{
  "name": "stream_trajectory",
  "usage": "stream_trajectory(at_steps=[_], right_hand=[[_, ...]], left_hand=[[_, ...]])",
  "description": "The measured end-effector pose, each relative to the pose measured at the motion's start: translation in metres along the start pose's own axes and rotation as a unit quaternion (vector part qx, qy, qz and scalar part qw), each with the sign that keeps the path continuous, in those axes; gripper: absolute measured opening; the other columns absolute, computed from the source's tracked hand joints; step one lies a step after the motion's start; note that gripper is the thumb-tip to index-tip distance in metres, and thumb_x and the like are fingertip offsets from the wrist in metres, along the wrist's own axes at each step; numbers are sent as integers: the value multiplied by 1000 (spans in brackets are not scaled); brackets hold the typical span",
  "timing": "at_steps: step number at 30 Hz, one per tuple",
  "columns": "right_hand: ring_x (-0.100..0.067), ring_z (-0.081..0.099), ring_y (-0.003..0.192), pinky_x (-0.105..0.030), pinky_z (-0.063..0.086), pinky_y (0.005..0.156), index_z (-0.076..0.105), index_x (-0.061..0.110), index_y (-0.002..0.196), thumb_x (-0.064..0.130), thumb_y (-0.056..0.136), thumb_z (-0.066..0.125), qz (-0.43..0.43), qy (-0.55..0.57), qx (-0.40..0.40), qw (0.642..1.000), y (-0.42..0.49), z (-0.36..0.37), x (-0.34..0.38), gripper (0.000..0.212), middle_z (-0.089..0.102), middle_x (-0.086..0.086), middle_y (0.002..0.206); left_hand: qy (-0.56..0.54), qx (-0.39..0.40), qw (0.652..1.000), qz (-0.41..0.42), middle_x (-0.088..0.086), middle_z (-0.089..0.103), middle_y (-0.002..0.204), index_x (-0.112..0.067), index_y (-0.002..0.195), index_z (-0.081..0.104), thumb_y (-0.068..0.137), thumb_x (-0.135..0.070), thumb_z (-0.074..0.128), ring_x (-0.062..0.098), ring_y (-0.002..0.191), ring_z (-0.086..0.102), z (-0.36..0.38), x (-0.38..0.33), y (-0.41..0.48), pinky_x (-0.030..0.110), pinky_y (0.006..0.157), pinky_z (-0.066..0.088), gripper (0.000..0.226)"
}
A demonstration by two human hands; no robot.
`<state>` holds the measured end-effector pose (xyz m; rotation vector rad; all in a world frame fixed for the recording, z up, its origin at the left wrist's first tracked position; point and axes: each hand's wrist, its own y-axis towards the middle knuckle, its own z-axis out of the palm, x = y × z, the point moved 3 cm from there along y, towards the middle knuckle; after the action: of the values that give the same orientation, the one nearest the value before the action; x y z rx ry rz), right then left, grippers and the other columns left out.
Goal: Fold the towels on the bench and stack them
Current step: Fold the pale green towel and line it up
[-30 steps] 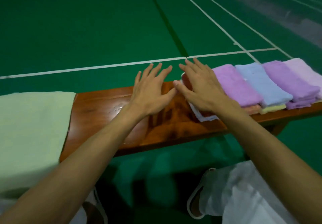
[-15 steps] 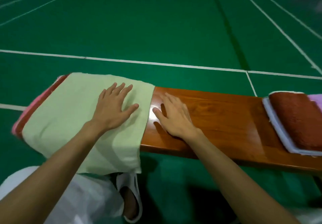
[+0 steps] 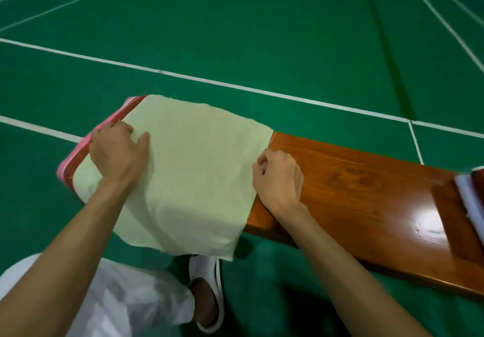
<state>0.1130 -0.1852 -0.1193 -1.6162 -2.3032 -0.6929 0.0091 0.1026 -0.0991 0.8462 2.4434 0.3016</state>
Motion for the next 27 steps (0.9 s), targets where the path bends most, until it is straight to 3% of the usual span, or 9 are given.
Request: stream_trajectory(at_steps=[4, 8, 14, 16, 18, 20, 22, 24, 27], right_hand=[[-14, 56, 80, -37, 58, 75, 66, 18, 90, 18, 98, 63, -12, 15, -13, 1000, -2, 0, 5, 9, 58, 3, 89], [-14, 53, 79, -37, 54, 71, 52, 23, 93, 19, 103, 54, 11, 64, -39, 997, -3, -12, -6, 11, 50, 6, 94], [-9, 52, 80, -36, 48, 73, 48, 19, 101, 20, 108, 43, 103, 130, -24, 986, -4, -55, -50, 9, 53, 6, 93], [-14, 57, 89, -41, 55, 80, 49, 19, 101, 23, 110, 40, 162, 222, 4, 962, -6, -66, -80, 13, 56, 2, 97], [-18, 62, 94, -39, 60, 79, 51, 19, 102, 24, 110, 39, 243, 344, 4, 907, -5, -76, -116, 16, 59, -2, 102], [-13, 60, 77, -26, 53, 59, 54, 16, 100, 19, 110, 41, 298, 429, -32, 852, -4, -88, -150, 17, 60, -2, 91], [-8, 47, 49, -24, 35, 42, 55, 15, 92, 13, 109, 44, 325, 466, -86, 819, -3, -104, -184, 20, 56, 1, 65], [-11, 32, 33, -27, 17, 40, 53, 14, 83, 8, 106, 47, 328, 503, -116, 791, -3, -117, -213, 24, 43, 2, 44], [-10, 29, 30, -27, 15, 38, 52, 15, 82, 6, 105, 46, 319, 469, -121, 815, -8, -142, -240, 26, 40, 2, 43]], left_hand=[[-26, -30, 999, 6, 17, 76, 101, -4, 106, 78, 95, -13, 71, 38, 89, 68, -5, -6, 0, 51, 91, 57, 16], [-38, -61, 997, 7, 19, 72, 107, -8, 108, 78, 97, -22, 69, 38, 97, 59, -15, -12, 1, 45, 81, 47, 20], [-96, -51, 992, 64, 14, 72, 110, -10, 105, 79, 95, -25, 69, 34, 105, 58, -30, -60, -19, 41, 85, 44, 21], [-117, -29, 986, 113, 12, 73, 105, -11, 100, 81, 92, -26, 71, 32, 103, 60, -29, -83, -30, 42, 87, 46, 19], [-129, 1, 980, 150, 10, 73, 102, -13, 97, 81, 91, -28, 74, 31, 101, 60, -23, -107, -45, 44, 86, 47, 17], [-145, 31, 973, 176, 8, 74, 100, -16, 94, 81, 91, -28, 75, 30, 100, 60, -12, -131, -61, 44, 86, 49, 14], [-163, 60, 965, 196, 6, 74, 100, -17, 92, 81, 91, -28, 74, 28, 99, 61, -1, -154, -79, 46, 87, 50, 13], [-176, 86, 957, 212, 5, 73, 98, -17, 90, 80, 92, -27, 73, 27, 98, 60, 11, -174, -97, 47, 87, 50, 12], [-187, 116, 949, 227, 3, 74, 97, -16, 89, 79, 92, -26, 74, 24, 96, 61, 29, -201, -123, 46, 87, 51, 11]])
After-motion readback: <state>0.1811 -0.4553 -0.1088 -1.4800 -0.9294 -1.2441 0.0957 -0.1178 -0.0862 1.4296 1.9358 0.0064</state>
